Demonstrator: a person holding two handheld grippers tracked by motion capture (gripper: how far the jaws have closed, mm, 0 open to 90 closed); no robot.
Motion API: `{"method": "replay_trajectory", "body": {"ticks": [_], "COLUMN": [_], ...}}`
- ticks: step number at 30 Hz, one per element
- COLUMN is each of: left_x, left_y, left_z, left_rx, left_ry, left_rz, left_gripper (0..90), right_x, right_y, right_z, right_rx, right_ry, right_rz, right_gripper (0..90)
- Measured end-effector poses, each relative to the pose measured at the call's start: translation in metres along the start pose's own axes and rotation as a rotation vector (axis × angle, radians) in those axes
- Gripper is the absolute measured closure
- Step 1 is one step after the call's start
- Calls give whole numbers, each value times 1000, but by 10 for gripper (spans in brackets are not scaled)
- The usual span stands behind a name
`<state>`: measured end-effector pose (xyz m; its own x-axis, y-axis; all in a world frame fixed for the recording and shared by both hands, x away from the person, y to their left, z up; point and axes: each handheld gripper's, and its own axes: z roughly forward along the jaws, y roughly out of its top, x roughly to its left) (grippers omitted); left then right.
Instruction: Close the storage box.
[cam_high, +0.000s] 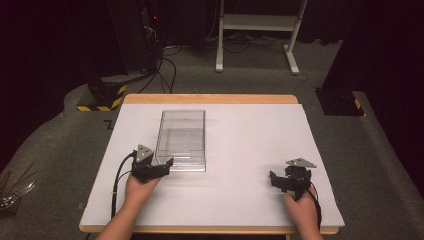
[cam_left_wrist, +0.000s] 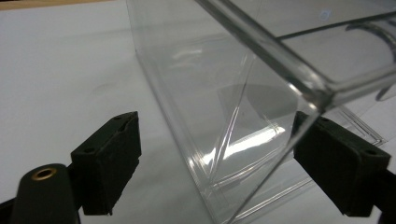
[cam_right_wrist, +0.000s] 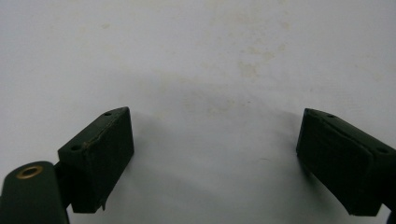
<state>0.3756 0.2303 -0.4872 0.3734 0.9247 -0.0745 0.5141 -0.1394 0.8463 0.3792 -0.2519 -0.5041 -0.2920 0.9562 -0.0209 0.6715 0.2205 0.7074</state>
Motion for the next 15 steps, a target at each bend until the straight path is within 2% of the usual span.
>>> {"method": "replay_trajectory", "body": {"ticks": [15], "left_x": [2], "left_y": [-7], "left_z": [-11], "left_rx": [1], "left_ry": [-32], "left_rz": [-3], "left_gripper": [159], "right_x": [0], "right_y": [0], "right_z": [0], "right_rx": [0], "right_ry": [0], "right_rz": [0], "right_gripper": [110]}}
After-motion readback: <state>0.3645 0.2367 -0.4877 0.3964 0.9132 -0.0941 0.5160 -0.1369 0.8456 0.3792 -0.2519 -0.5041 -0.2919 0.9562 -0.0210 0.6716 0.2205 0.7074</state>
